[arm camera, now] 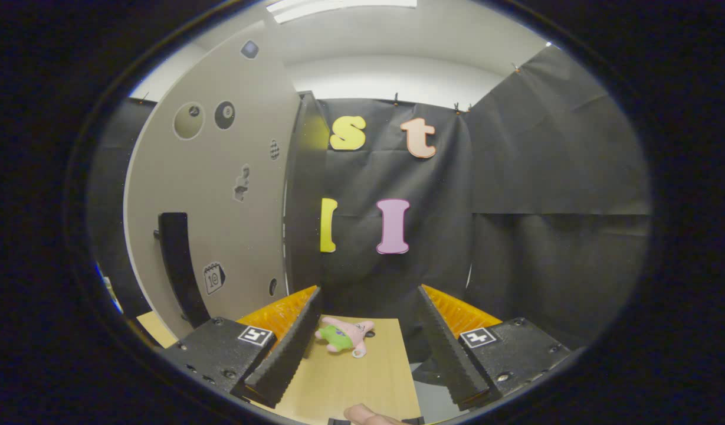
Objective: Open the shoe cabinet door, grab the shoes and put them into the shoe cabinet, then close the shoe cabinet door.
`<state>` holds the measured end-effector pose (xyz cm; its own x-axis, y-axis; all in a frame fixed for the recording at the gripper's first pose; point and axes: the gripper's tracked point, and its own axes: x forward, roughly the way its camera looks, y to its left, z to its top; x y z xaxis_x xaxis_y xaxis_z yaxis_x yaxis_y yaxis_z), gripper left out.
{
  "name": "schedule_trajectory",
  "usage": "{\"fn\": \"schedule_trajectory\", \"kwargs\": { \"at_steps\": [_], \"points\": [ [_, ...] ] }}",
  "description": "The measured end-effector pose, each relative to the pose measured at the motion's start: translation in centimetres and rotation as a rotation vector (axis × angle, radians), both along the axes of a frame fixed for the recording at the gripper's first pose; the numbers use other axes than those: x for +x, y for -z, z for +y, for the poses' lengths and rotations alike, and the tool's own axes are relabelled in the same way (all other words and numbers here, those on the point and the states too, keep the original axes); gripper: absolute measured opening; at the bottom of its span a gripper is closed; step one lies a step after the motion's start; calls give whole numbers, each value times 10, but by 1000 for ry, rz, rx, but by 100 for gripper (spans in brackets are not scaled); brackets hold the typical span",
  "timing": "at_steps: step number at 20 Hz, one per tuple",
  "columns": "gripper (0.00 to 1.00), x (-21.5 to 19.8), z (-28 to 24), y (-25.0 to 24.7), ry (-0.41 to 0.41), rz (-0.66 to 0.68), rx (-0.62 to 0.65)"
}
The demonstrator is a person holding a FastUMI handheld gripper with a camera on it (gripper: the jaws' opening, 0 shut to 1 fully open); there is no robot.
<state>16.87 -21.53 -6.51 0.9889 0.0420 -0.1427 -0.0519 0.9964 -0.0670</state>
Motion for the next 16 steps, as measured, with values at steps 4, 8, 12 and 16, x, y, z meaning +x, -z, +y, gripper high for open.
{"fn": "schedule_trajectory", "kwargs": {
  "at_steps": [4, 8, 12, 16],
  "points": [
    [100, 1, 47, -4, -63, -2, -11],
    [93, -1, 64, -4, -50, -6, -33],
    [92, -3, 79, 0, -59, 2, 11],
    [91, -11, 106, -2, -59, -5, 24]
  ]
}}
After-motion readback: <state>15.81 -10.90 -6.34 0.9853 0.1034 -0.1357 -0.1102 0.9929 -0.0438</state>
